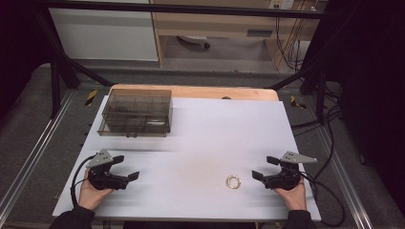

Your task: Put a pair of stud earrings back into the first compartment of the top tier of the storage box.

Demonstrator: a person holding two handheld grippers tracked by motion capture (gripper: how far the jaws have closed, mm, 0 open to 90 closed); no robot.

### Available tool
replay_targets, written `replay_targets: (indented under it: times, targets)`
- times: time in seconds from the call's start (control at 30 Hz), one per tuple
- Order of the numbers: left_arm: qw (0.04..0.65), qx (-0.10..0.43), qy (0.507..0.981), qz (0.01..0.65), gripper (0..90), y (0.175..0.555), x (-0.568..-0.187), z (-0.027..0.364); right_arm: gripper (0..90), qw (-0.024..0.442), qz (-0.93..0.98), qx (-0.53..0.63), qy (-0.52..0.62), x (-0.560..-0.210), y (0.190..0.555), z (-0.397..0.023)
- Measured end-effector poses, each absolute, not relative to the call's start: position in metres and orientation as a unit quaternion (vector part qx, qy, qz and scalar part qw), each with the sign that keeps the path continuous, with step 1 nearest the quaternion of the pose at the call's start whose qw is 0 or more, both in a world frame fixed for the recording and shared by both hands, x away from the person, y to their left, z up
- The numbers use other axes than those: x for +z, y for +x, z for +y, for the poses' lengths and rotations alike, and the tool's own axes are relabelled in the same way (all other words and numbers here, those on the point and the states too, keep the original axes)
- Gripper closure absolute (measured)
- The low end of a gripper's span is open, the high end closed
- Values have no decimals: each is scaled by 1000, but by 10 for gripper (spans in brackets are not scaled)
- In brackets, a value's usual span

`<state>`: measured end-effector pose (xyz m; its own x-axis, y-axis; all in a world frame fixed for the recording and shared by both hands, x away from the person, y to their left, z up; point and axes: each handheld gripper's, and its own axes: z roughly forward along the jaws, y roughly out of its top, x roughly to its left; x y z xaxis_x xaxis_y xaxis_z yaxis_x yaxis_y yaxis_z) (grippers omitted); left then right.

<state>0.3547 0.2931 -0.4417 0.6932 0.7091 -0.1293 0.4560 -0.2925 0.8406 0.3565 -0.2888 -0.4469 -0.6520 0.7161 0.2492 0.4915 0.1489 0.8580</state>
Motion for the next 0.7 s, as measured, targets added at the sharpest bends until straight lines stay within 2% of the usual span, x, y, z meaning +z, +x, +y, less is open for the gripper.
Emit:
replay_targets:
  times: [0.7]
  targets:
    - [466, 133, 796, 363, 44, 356, -437, 276, 7, 109, 756, 506, 401, -447, 357, -289]
